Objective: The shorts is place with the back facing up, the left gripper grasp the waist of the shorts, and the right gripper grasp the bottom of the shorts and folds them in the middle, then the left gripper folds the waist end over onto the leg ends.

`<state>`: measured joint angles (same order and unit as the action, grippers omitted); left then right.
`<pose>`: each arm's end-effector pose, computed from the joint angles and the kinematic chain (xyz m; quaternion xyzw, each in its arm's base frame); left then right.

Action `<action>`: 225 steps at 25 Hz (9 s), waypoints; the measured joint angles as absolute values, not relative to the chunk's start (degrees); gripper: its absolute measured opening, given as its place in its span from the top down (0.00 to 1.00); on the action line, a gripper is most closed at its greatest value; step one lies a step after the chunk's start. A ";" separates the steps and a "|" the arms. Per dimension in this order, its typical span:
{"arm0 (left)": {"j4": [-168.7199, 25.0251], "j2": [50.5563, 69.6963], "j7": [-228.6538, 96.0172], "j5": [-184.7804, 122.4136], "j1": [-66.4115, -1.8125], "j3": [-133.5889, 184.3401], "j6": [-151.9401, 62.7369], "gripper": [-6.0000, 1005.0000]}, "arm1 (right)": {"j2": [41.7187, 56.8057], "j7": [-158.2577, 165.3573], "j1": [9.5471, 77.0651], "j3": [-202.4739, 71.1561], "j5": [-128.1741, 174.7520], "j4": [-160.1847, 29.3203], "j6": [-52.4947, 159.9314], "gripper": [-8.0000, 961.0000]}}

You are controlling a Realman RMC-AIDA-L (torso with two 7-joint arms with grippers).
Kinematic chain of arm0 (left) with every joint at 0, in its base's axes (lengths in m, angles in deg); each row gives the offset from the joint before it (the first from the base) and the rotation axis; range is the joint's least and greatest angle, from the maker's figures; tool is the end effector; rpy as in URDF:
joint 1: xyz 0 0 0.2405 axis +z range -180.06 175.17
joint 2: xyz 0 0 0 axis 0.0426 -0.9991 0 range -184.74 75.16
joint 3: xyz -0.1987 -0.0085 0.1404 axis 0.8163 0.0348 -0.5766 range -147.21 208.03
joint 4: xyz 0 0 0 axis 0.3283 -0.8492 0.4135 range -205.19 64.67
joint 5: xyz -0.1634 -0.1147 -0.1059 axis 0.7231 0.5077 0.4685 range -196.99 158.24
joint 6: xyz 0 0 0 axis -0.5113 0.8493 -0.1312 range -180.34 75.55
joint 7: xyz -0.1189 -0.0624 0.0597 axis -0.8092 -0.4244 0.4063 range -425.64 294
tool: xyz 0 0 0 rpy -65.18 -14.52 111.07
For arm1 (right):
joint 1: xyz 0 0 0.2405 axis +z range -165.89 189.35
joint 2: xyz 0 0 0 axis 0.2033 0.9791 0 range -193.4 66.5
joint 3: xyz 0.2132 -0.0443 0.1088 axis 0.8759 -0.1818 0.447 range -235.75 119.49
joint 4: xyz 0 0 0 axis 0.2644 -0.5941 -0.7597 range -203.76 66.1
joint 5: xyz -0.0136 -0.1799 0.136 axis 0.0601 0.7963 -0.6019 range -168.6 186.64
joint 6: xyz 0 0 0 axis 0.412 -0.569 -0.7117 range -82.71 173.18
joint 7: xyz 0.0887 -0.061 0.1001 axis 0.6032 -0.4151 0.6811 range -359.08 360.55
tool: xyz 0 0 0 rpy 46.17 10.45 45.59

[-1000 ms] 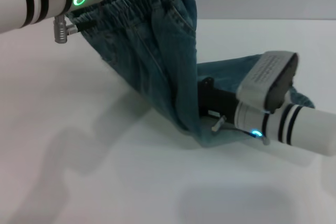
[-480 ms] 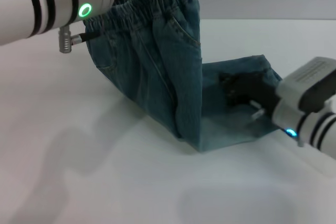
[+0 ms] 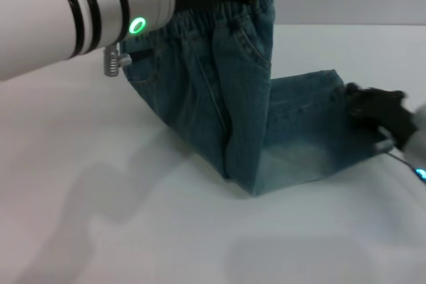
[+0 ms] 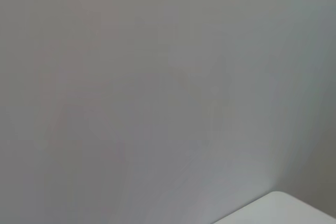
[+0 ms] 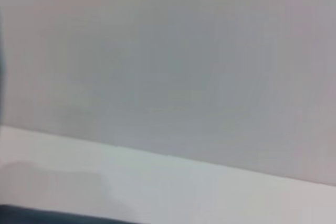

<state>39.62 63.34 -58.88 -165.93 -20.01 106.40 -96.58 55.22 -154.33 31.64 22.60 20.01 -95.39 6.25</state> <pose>-0.0202 0.3388 0.0200 -0.8792 -0.2365 -0.2266 0.3461 0.3161 0.3564 -0.0510 -0.8035 0.2654 0.2053 0.4918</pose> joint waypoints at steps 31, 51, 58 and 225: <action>8.67 63.80 -58.24 -153.86 -31.88 78.27 -61.06 0.92 | 54.73 -160.72 15.71 43.70 20.37 -99.18 -5.50 0.99; 7.35 63.21 -52.38 -159.46 -18.91 78.71 -37.58 0.32 | 55.52 -159.53 14.15 42.21 27.63 -99.17 -17.27 0.99; -2.72 63.25 -53.99 -160.61 -13.52 76.34 -19.00 0.16 | 55.99 -159.84 12.01 42.75 26.77 -98.01 -19.27 0.99; -42.83 63.68 -67.10 -171.56 -9.72 87.62 18.18 0.20 | 55.81 -164.66 19.13 45.23 21.50 -79.54 -28.55 0.31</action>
